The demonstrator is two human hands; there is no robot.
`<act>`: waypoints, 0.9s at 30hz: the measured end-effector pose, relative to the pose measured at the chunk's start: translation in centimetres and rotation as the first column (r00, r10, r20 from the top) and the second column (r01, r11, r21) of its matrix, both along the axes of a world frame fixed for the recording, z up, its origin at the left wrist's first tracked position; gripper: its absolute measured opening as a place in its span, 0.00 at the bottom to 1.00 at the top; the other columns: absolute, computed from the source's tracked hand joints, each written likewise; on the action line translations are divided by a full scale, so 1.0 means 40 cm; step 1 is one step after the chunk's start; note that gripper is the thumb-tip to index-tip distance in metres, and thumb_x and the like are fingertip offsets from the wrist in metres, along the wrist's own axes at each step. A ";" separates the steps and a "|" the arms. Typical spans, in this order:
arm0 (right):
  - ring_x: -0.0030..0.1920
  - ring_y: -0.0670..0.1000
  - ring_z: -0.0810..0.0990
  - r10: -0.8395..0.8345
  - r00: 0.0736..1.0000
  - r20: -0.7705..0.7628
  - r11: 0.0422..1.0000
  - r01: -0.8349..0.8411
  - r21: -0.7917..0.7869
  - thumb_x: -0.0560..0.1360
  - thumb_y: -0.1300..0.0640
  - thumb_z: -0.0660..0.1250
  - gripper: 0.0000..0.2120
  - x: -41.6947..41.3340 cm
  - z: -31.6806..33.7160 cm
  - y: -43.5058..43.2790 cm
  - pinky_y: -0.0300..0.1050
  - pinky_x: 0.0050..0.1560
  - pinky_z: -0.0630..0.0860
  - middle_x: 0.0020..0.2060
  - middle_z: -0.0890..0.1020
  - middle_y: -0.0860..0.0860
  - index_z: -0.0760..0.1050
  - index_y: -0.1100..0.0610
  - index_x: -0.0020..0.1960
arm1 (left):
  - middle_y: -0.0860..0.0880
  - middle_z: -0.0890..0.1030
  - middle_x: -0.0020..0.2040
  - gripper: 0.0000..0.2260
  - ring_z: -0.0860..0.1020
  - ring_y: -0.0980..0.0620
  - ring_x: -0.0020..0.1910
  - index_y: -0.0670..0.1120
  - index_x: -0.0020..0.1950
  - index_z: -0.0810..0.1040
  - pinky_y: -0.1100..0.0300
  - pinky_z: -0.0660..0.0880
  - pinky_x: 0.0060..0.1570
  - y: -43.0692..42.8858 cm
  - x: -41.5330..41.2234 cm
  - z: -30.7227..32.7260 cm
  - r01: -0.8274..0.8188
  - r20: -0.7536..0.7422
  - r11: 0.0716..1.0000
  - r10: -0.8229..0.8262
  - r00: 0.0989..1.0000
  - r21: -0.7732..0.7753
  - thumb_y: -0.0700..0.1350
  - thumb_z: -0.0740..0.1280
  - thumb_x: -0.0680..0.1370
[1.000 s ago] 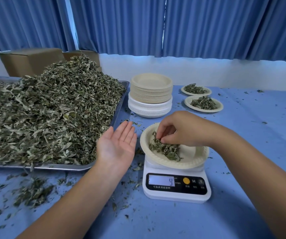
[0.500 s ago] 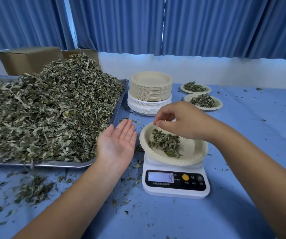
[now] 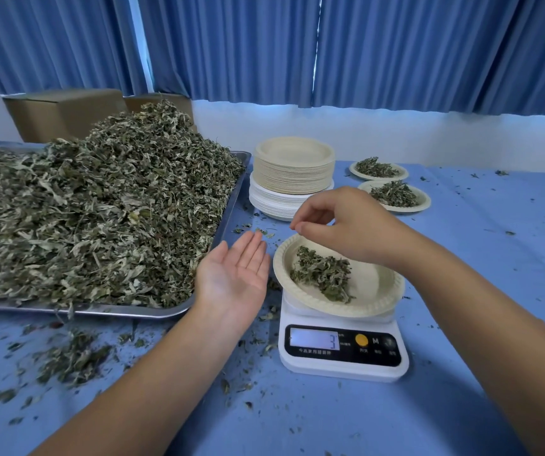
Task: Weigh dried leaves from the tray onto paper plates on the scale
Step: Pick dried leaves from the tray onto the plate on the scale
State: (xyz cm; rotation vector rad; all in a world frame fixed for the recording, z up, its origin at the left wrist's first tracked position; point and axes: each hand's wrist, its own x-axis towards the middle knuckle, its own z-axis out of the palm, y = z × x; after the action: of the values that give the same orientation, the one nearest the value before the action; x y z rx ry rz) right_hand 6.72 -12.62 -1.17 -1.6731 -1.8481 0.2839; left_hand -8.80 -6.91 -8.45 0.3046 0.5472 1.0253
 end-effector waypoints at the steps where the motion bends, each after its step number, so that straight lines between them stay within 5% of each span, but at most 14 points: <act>1: 0.38 0.35 0.79 0.013 1.000 0.008 1.000 -0.013 0.003 0.75 0.58 0.69 0.04 -0.011 0.003 0.012 0.26 0.40 0.72 0.37 0.82 0.41 0.82 0.52 0.44 | 0.40 0.75 0.65 0.21 0.70 0.44 0.68 0.35 0.65 0.71 0.51 0.66 0.68 -0.001 0.001 -0.002 0.000 0.001 1.000 0.000 1.000 -0.006 0.48 0.51 0.83; 9: 0.43 0.40 0.79 0.238 0.945 0.223 0.969 -0.217 -0.114 0.73 0.62 0.70 0.08 -0.164 0.027 0.182 0.31 0.47 0.73 0.45 0.85 0.48 0.83 0.57 0.52 | 0.39 0.73 0.67 0.20 0.69 0.45 0.69 0.35 0.67 0.71 0.52 0.64 0.69 0.001 0.009 -0.008 -0.033 0.005 0.998 0.033 0.999 -0.046 0.48 0.51 0.84; 15: 0.52 0.48 0.81 0.369 0.810 0.455 0.919 -0.244 -0.311 0.70 0.50 0.76 0.21 -0.277 -0.014 0.278 0.42 0.54 0.76 0.54 0.83 0.49 0.79 0.55 0.60 | 0.41 0.75 0.65 0.17 0.71 0.46 0.68 0.36 0.57 0.75 0.51 0.64 0.70 0.007 0.007 -0.007 -0.026 0.044 0.997 0.029 0.999 -0.079 0.47 0.54 0.83; 19: 0.56 0.52 0.78 0.424 0.714 0.557 0.879 -0.176 -0.444 0.67 0.44 0.76 0.33 -0.318 -0.048 0.321 0.40 0.52 0.74 0.60 0.79 0.50 0.72 0.52 0.68 | 0.46 0.82 0.48 0.15 0.79 0.53 0.50 0.40 0.47 0.76 0.58 0.75 0.44 0.002 0.007 -0.003 -0.052 0.087 0.991 0.063 0.994 -0.127 0.44 0.53 0.83; 22: 0.52 0.52 0.78 0.424 0.712 0.560 0.874 -0.161 -0.458 0.68 0.47 0.76 0.30 -0.327 -0.059 0.338 0.40 0.47 0.71 0.57 0.80 0.50 0.73 0.52 0.67 | 0.50 0.83 0.31 0.15 0.81 0.57 0.31 0.43 0.44 0.76 0.62 0.76 0.32 0.001 0.006 -0.001 -0.070 0.074 0.989 0.080 0.994 -0.133 0.43 0.52 0.83; 27: 0.45 0.49 0.76 0.441 0.720 0.536 0.875 -0.213 -0.434 0.70 0.55 0.75 0.20 -0.324 -0.062 0.333 0.40 0.45 0.73 0.47 0.79 0.48 0.77 0.54 0.61 | 0.47 0.82 0.39 0.14 0.80 0.52 0.44 0.42 0.44 0.77 0.56 0.73 0.55 0.001 0.010 -0.004 -0.076 0.079 0.986 0.088 0.993 -0.147 0.41 0.53 0.82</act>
State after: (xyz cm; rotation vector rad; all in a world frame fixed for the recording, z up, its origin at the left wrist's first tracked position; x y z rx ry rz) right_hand -6.23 0.69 -3.63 -1.7871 -2.7572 0.2219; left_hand -8.40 -6.86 -8.62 0.1103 0.5570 1.0673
